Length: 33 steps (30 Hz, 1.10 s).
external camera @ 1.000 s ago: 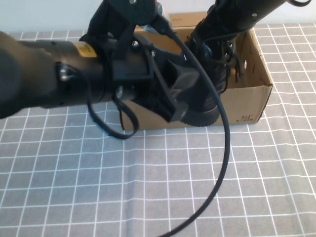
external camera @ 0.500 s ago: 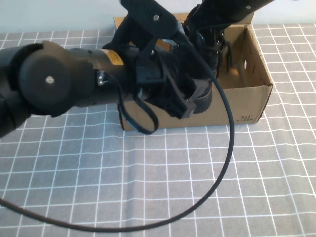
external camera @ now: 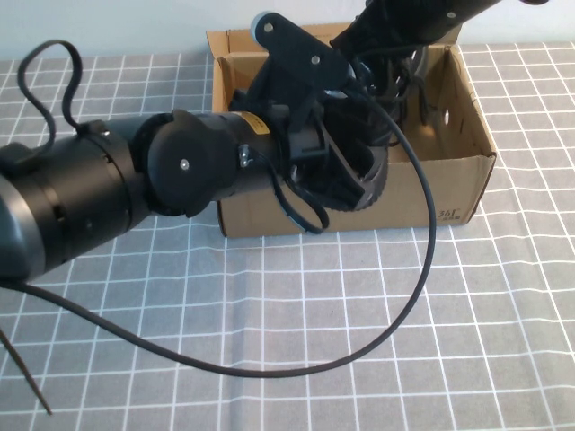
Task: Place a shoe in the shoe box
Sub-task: Place the shoe in the shoe box
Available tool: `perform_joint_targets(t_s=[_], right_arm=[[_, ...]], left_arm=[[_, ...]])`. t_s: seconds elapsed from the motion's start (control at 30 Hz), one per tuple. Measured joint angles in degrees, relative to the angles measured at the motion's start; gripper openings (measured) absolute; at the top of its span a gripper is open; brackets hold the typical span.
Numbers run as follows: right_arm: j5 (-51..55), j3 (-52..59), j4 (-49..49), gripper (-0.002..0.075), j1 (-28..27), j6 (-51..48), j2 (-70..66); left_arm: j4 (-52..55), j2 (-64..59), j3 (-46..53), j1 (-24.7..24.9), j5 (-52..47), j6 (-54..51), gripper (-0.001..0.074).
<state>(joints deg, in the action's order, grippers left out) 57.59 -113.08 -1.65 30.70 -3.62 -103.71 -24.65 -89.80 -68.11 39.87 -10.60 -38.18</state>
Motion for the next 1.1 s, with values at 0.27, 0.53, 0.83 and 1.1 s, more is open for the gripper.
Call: perform_joint_targets(t_s=[0.27,0.53,0.83,1.1], right_arm=[[0.60,0.00,0.05,-0.0006,0.00,0.00,0.00],[3.85,0.00,0.05,-0.0006,0.00,0.00,0.00],[9.09,-0.23,0.05,0.0071,-0.12,-1.08,0.00],[10.83,-0.23,0.04,0.0248,-0.12,-1.29,1.16]], left_arm=[[-0.23,-0.13,0.00,0.00,2.58,0.00,0.0386],[2.71,-0.13,0.00,0.00,1.61,0.10,0.0076],[5.51,-0.13,0.00,0.00,0.08,0.10,0.0037],[5.51,-0.75,-2.49,-3.62,-6.39,0.10,0.0033]])
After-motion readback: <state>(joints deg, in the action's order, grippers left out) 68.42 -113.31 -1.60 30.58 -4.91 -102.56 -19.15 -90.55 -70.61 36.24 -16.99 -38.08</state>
